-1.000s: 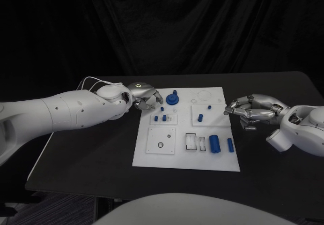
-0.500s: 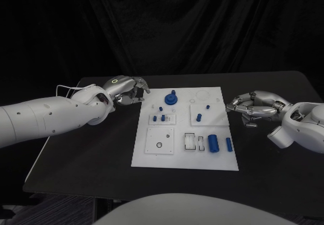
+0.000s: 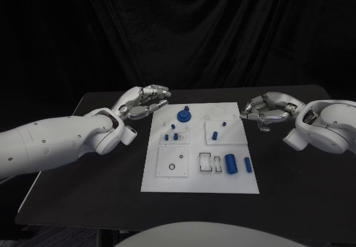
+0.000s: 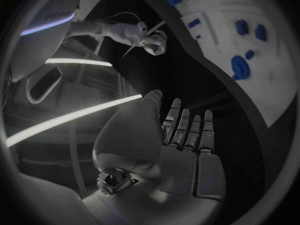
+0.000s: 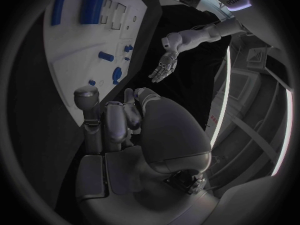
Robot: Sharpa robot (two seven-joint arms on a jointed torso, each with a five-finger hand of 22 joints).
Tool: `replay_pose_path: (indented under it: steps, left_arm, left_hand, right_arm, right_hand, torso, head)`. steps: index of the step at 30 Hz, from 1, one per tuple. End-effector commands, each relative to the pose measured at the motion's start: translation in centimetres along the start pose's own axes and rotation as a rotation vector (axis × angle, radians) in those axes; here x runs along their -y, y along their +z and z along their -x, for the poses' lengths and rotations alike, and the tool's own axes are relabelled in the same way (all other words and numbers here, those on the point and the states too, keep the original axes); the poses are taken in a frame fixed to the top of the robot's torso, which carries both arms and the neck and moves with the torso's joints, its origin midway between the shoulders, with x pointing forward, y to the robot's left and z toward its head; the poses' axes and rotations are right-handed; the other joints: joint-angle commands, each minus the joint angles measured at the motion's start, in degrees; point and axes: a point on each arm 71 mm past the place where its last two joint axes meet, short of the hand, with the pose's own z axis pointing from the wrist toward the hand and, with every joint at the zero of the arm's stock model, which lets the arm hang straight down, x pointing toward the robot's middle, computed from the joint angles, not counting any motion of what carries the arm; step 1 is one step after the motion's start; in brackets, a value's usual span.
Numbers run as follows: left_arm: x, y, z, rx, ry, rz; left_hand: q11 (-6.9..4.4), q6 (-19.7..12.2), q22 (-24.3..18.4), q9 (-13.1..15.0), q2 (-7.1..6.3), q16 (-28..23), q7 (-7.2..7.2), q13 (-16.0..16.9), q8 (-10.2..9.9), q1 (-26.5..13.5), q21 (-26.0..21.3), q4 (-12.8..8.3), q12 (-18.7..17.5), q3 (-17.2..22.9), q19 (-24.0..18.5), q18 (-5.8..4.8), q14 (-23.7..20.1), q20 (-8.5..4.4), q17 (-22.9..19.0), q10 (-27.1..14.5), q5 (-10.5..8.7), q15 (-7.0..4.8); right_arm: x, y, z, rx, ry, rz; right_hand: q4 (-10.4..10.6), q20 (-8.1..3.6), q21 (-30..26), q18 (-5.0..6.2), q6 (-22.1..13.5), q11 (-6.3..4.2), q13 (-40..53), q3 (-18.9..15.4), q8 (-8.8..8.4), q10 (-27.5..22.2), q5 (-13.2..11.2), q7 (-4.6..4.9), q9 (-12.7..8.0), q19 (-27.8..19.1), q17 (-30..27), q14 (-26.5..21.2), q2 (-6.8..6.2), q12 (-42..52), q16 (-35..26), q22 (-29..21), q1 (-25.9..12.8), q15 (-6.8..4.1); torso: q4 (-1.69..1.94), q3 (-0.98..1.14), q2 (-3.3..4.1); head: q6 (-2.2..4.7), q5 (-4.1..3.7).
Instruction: Assemble the parts on the task board
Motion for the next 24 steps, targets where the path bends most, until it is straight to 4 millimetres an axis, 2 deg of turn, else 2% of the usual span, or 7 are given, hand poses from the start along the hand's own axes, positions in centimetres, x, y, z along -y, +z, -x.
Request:
replay_pose_path:
  steps: [1, 2, 8, 10, 11, 14, 24]
  left_arm:
    - [1.3, -0.4, 0.2, 0.094, -0.449, -0.115]
    - [1.5, -0.5, 0.0, 0.098, -0.486, -0.122]
    - [2.4, -1.0, -0.6, 0.102, -0.593, -0.148]
    - [2.6, -1.1, -0.7, 0.098, -0.61, -0.151]
    - [2.6, -1.2, -0.8, 0.096, -0.618, -0.153]
    - [2.9, -1.5, -0.9, 0.089, -0.638, -0.157]
    - [3.3, -2.1, -0.8, 0.083, -0.658, -0.16]
  left_hand:
    - [-1.0, -3.5, -10.2, -3.4, 2.55, -3.5, -0.4, -3.9, -0.3, -1.0, -0.5, 0.2, -3.7, -4.2, -3.5, 0.57, -3.0, 0.41, -2.8, -2.5, 1.19, -0.2]
    - [-1.45, -5.2, -13.9, -4.5, 3.51, -5.1, -0.81, -4.9, -0.5, -1.4, -0.8, 0.2, -5.0, -5.7, -4.8, 0.85, -4.3, 0.33, -3.5, -3.6, 1.06, -0.51]
    - [-2.19, -7.1, -20.8, -6.7, 6.26, -7.4, -1.34, -6.3, -0.6, -0.8, -1.1, 0.1, -6.4, -9.3, -7.0, 1.84, -6.1, 0.68, -4.0, -5.2, 2.55, -1.2]
    - [-2.36, -7.4, -21.9, -7.2, 6.59, -7.6, -1.42, -6.4, -0.6, 0.0, -1.1, 0.0, -6.6, -10.0, -7.4, 1.87, -6.3, 1.15, -4.0, -5.6, 3.32, -0.72]
    - [-2.41, -7.8, -22.7, -7.5, 6.74, -7.7, -1.55, -6.4, -0.7, 0.8, -1.1, -0.1, -6.7, -10.4, -7.6, 1.82, -6.4, 1.62, -4.0, -5.8, 4.03, -0.27]
    - [-2.04, -8.3, -23.4, -7.9, 7.01, -7.7, -1.47, -6.4, -0.7, 1.8, -1.1, -0.3, -6.7, -10.7, -7.9, 2.0, -6.5, 2.11, -4.0, -6.0, 4.91, 0.12]
    - [-1.51, -9.6, -24.4, -8.7, 7.29, -7.6, -2.02, -6.4, -0.8, 4.4, -1.1, -1.5, -6.5, -11.0, -7.9, 2.5, -6.4, 3.1, -4.0, -6.3, 8.13, 0.62]
  right_arm:
    - [-0.3, 0.2, 0.7, 0.068, -0.28, 0.003]
    - [-0.5, 0.3, 0.8, 0.079, -0.33, 0.009]
    - [-1.4, 1.3, 1.1, 0.125, -0.586, 0.053]
    - [-1.8, 1.6, 1.2, 0.16, -0.693, 0.087]
    - [-2.1, 1.8, 1.2, 0.177, -0.736, 0.104]
    - [-2.8, 2.4, 1.1, 0.22, -0.829, 0.15]
    - [-3.2, 3.6, 0.3, 0.225, -0.95, 0.164]
  right_hand:
    - [-0.4, 0.6, -6.0, 1.67, 0.1, 0.61, -5.4, 0.3, -0.71, -6.1, -0.3, 0.76, -0.1, -4.7, -5.2, -4.6, -0.42, -3.2, -4.4, -2.7, 0.7, 0.79]
    - [-0.5, 1.21, -11.0, 2.4, 0.6, 1.22, -11.6, 0.8, -1.33, -12.9, -1.3, 0.98, -0.2, -9.2, -9.8, -9.3, -0.86, -6.8, -7.9, -4.6, 1.1, 1.48]
    - [-1.7, 2.04, -11.8, 2.6, 1.0, 2.07, -21.6, 2.1, -2.97, -23.9, -2.3, 1.97, -0.6, -11.0, -11.8, -12.2, -1.81, -14.5, -8.1, -3.8, 3.3, 2.1]
    - [-2.8, 2.39, -11.6, 2.63, 1.4, 2.49, -23.4, 4.0, -3.89, -24.0, -7.0, 2.44, -0.8, -11.4, -12.1, -12.8, -2.17, -16.7, -7.6, -3.0, 4.8, 2.44]
    - [-3.7, 2.72, -11.3, 2.54, 1.7, 3.02, -24.7, 7.1, -5.18, -24.9, -12.7, 2.7, -1.2, -12.4, -12.6, -14.3, -2.85, -18.3, -7.4, -1.9, 5.9, 3.05]
    - [-4.6, 3.03, -5.3, 1.63, 1.4, 3.47, -26.4, 9.8, -7.49, -26.2, -14.2, 3.27, -1.8, -9.2, -9.1, -11.7, -5.36, -20.7, -3.2, 2.0, 6.1, 3.19]
    - [-5.1, 4.28, -0.4, 1.12, -4.3, 5.51, -30.7, 13.8, -13.38, -33.8, -16.7, 4.62, -3.1, -7.4, -7.9, -10.5, -7.86, -27.5, 0.7, 6.4, 3.7, 4.58]
  torso:
    - [0.26, -0.51, -0.59]
    - [0.36, -0.67, -0.79]
    - [0.86, -1.64, -1.5]
    - [1.04, -2.15, -1.44]
    - [1.06, -2.27, -1.38]
    - [1.36, -2.74, -0.6]
    - [2.56, -3.07, 1.63]
  head:
    - [0.54, -0.91]
    - [0.37, -1.05]
    - [-0.32, -1.37]
    - [-0.42, -1.7]
    - [-0.49, -1.97]
    - [-0.18, -3.13]
    - [1.1, -5.94]
